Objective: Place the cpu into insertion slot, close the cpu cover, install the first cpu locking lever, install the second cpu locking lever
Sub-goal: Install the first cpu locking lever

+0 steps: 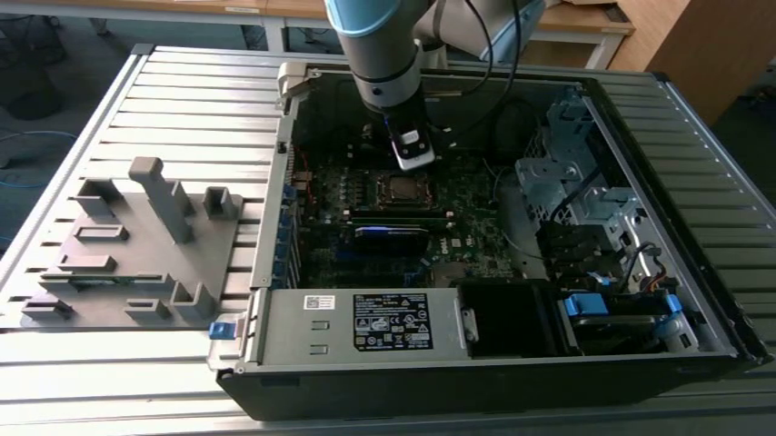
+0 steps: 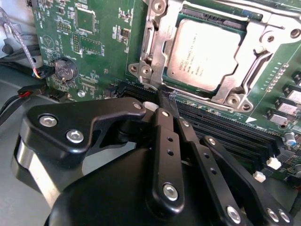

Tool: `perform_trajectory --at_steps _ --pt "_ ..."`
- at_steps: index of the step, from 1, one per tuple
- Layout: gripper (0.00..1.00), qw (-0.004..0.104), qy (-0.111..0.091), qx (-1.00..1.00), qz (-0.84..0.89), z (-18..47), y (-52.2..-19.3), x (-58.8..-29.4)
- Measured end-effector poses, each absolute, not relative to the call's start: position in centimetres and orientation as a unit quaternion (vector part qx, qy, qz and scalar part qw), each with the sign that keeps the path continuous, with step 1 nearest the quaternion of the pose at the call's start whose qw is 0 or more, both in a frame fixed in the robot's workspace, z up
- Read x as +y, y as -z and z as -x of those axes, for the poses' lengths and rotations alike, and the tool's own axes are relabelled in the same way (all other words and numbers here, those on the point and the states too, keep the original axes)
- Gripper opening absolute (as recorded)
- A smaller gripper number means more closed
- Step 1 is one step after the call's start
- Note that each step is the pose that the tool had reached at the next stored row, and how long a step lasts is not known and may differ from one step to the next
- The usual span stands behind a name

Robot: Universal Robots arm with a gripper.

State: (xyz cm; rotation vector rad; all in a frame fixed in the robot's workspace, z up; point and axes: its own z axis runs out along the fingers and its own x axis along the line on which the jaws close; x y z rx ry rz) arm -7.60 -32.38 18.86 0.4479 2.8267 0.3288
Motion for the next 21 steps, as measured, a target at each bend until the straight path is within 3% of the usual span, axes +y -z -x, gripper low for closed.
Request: perform_trajectory --at_steps 21 --pt "0.10 0.128 -0.125 0.971 -0.156 7.60 -18.80 -33.04"
